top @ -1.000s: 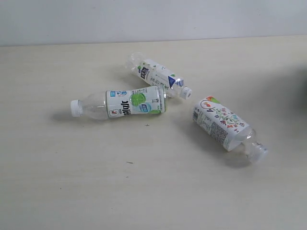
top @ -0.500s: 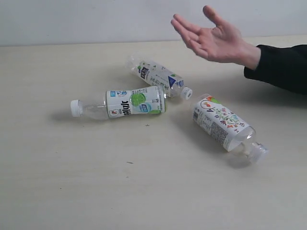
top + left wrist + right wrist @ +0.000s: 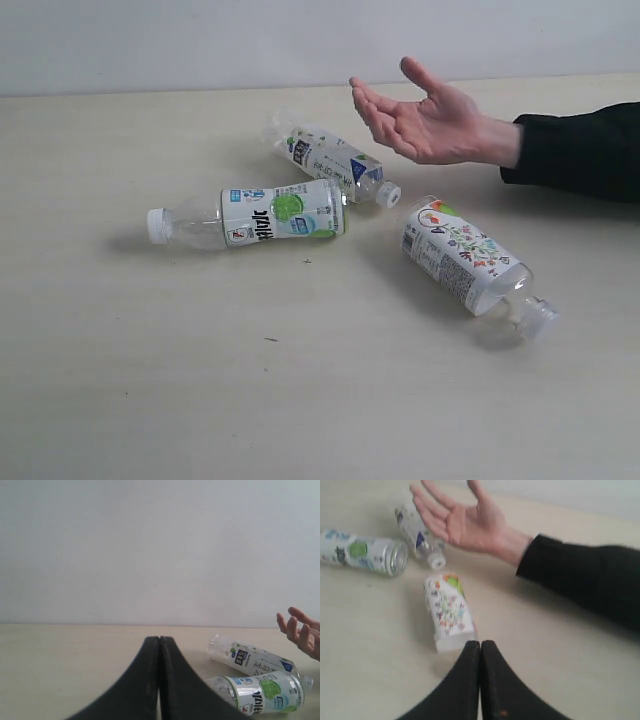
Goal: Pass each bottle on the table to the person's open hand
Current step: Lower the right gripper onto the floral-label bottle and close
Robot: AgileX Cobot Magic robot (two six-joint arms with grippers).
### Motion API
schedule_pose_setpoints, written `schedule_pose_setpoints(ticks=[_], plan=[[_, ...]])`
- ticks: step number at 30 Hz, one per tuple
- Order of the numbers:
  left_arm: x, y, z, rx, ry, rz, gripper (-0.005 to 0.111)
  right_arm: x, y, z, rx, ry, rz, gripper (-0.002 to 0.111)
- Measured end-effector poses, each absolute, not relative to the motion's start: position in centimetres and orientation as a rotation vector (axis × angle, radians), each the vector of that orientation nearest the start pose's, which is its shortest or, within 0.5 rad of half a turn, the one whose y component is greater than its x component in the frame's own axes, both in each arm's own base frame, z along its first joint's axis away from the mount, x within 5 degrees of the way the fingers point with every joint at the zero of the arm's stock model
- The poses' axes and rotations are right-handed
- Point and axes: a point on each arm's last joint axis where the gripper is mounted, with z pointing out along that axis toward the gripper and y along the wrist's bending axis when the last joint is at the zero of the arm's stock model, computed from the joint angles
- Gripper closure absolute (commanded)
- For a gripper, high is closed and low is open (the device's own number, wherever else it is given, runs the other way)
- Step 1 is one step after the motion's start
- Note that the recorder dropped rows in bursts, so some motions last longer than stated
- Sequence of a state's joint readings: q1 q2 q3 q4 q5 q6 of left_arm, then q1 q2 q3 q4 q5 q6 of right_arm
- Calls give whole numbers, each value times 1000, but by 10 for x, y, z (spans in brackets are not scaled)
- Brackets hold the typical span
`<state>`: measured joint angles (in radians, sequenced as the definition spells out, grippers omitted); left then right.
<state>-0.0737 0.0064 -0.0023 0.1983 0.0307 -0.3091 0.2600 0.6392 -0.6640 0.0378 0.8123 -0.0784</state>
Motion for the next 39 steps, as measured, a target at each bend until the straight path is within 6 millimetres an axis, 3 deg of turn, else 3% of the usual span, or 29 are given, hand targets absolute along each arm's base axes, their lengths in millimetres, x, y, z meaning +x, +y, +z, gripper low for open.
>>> schedule_pose_setpoints(ticks=[1,4,5,7,12,16,21,26,32,39], plan=[[57,-4,211,-33,1519,-143,107,131,40,319,-390,2409,160,108],[57,-4,211,-33,1519,-143,107,175,57,319,-465,2642,219,108],[57,-4,211,-33,1519,-143,107,199,66,312,-493,2720,244,108],[57,-4,211,-33,1519,-143,107,229,75,294,-525,2810,251,108],[57,-4,211,-33,1519,-143,107,264,86,247,-571,2983,260,103],[57,-4,211,-33,1519,-143,107,277,89,221,-588,3045,256,77],[57,-4,211,-33,1519,-143,107,289,92,217,-621,3022,252,42],[57,-4,211,-33,1519,-143,107,296,96,222,-756,2943,286,34],[57,-4,211,-32,1519,-142,107,302,98,222,-788,2866,282,28],[57,-4,211,-32,1519,-142,107,317,100,199,-830,2839,241,27]])
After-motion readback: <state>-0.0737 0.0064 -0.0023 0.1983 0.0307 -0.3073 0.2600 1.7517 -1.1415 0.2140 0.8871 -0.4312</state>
